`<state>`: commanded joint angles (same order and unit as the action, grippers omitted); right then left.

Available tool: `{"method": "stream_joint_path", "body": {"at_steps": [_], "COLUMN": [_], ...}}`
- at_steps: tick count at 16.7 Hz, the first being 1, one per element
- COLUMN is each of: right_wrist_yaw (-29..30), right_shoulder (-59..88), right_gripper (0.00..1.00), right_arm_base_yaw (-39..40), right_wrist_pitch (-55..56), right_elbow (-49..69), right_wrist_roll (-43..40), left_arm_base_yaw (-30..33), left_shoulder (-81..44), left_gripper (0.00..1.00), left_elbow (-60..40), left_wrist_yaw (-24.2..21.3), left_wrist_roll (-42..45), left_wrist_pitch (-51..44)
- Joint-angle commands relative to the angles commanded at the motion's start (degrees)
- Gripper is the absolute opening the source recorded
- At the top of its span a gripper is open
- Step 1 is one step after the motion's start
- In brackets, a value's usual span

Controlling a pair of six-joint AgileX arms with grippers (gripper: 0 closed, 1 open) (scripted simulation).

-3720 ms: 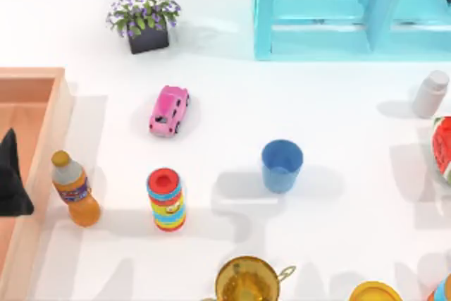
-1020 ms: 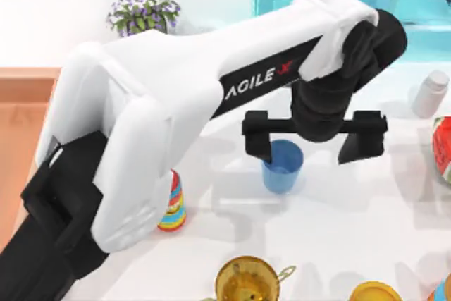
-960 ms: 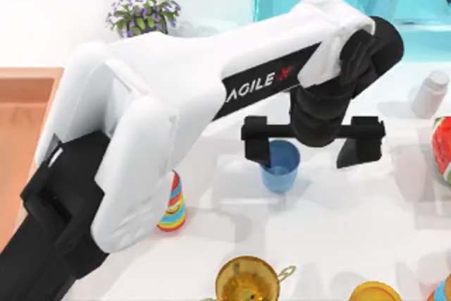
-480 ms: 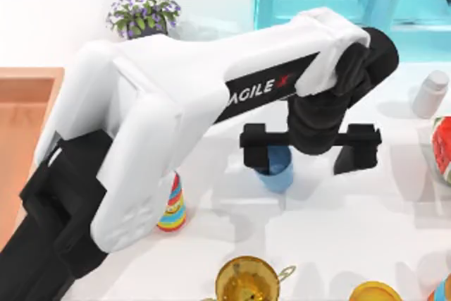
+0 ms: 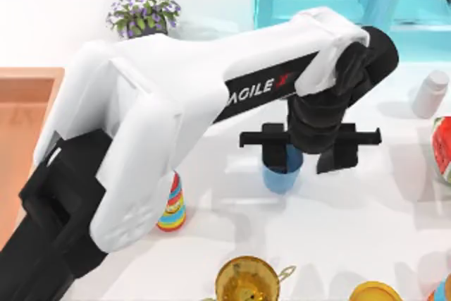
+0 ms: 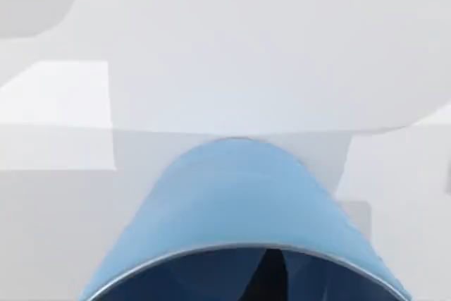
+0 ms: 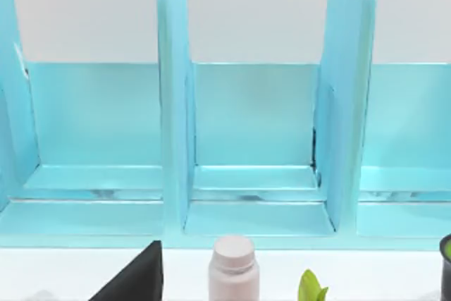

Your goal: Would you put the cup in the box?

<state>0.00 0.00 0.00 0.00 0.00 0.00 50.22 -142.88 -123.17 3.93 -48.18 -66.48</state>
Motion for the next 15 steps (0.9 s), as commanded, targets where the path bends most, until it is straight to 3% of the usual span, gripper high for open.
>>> {"method": "stream_joint_path", "body": {"at_steps": [4, 15], "right_wrist_yaw": [0.0, 0.0], "right_shoulder": [0.0, 0.0], "right_gripper": [1.0, 1.0], "right_arm_base_yaw": [0.0, 0.0], "right_wrist_pitch": [0.0, 0.0], "right_elbow": [0.0, 0.0], "right_wrist_roll": [0.0, 0.0], "left_arm_base_yaw": [0.0, -0.5], "left_shoulder": [0.0, 0.7], "left_gripper": [0.02, 0.0], "left_elbow": [0.0, 0.5], "left_wrist_yaw": [0.0, 0.0], "left_wrist_roll": [0.0, 0.8], "left_wrist_pitch": [0.0, -0.3]}}
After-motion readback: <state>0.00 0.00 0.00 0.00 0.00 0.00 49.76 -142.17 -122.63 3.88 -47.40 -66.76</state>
